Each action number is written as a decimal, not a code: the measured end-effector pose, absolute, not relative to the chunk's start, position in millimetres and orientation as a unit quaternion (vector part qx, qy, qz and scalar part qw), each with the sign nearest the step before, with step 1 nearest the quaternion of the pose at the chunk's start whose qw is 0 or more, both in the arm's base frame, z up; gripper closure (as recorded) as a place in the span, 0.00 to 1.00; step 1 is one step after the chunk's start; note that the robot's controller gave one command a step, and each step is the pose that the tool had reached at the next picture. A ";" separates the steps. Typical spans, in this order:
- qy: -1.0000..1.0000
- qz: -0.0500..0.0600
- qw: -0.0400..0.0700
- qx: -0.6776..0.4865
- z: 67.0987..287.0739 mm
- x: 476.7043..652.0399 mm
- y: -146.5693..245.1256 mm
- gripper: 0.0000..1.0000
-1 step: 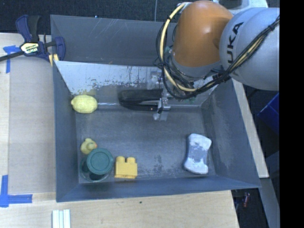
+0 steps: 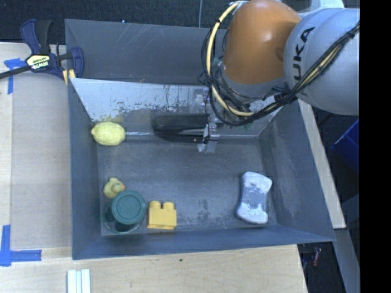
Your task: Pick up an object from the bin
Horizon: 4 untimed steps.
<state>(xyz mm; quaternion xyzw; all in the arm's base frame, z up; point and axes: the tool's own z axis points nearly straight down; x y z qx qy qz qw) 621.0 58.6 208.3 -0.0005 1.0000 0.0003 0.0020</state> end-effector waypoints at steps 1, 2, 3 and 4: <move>0.999 0.001 0.005 0.053 130.0 625.1 61.9 0.00; 0.998 0.002 0.011 0.061 86.6 630.0 62.9 0.00; 0.998 0.002 0.013 0.062 81.3 631.3 62.8 0.00; 0.998 0.002 0.011 0.061 83.0 631.0 62.9 0.00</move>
Offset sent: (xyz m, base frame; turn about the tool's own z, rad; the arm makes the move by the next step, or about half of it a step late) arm 0.0062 -0.0007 -0.0774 0.2297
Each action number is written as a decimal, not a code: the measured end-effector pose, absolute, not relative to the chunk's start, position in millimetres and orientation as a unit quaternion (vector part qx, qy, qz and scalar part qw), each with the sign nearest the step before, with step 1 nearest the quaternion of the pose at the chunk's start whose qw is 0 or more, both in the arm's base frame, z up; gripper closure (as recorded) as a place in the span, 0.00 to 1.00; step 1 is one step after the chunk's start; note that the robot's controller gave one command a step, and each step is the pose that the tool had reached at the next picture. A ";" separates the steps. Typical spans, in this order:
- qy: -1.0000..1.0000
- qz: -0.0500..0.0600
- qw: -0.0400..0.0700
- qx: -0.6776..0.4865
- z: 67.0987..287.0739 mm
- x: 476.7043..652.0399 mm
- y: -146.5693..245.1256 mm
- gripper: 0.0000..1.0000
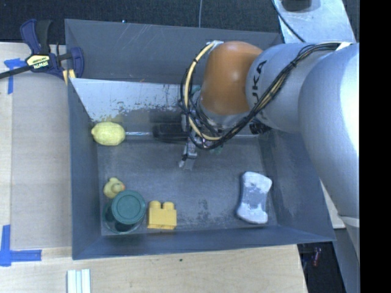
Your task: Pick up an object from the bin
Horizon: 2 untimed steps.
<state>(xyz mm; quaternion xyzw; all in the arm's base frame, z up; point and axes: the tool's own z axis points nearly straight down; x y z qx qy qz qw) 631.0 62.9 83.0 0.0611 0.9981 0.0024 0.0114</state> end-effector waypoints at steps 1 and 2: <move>0.999 0.003 0.027 -0.030 85.1 637.4 55.3 1.00; 0.999 0.004 0.026 -0.030 85.0 637.3 55.2 1.00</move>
Offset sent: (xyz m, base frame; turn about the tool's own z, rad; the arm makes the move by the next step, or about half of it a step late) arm 0.0000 0.0000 0.0000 0.0000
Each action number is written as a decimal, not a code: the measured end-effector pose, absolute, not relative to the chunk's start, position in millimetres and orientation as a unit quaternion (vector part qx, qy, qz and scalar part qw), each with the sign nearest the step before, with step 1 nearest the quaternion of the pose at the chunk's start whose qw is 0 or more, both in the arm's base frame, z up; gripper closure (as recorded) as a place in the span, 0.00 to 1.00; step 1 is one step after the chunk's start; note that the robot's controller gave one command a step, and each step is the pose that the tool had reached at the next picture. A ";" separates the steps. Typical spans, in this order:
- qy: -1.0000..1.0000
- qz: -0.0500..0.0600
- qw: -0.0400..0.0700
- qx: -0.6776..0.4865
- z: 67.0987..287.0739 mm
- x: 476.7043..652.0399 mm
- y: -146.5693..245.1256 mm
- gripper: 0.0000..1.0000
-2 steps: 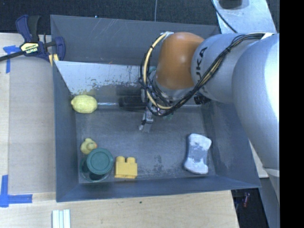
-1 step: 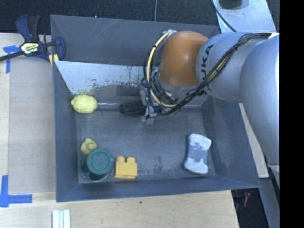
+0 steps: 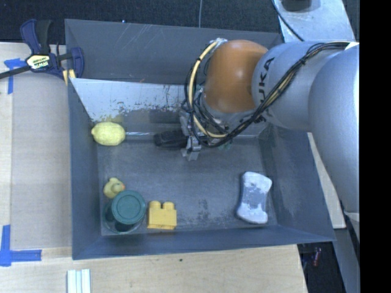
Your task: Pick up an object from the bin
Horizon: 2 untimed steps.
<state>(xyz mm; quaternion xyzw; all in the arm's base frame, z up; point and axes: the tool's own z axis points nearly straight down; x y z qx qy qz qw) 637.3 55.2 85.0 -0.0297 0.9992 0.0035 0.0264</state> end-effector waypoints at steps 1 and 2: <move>0.999 0.003 0.027 -0.029 141.8 637.8 54.8 1.00; 0.999 0.003 0.021 -0.029 129.1 634.1 54.2 1.00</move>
Offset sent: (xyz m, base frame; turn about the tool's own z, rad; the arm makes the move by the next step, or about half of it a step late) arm -0.0027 -0.0003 0.0454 -0.0002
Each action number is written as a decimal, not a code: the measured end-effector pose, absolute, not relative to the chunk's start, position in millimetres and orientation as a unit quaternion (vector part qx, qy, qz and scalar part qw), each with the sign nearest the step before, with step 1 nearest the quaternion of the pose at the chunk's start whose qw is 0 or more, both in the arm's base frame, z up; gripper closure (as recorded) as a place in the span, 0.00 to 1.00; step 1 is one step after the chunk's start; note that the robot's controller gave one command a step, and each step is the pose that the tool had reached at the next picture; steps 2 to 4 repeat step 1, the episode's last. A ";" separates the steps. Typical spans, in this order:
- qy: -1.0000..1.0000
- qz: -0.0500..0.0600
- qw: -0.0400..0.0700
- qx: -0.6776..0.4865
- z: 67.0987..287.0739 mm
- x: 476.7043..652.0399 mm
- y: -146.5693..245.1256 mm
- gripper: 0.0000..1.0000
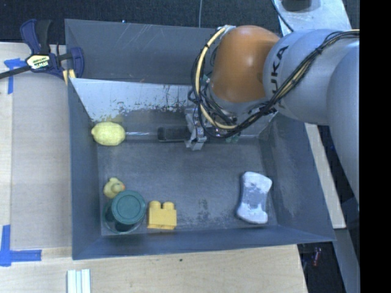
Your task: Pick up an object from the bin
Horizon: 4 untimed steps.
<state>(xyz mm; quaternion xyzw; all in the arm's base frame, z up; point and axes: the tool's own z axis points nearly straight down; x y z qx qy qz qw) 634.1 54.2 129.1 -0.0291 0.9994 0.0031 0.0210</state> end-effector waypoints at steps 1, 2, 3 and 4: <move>0.999 0.003 0.026 -0.029 184.8 637.2 54.3 1.00; 0.999 0.003 0.026 -0.029 184.8 637.2 54.3 1.00; 0.999 0.003 0.026 -0.029 184.8 637.2 54.3 1.00; 0.999 0.003 0.026 -0.029 184.8 637.2 54.3 1.00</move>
Offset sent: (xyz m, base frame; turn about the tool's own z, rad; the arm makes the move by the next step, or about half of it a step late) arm -0.0011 -0.0001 0.0511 0.0001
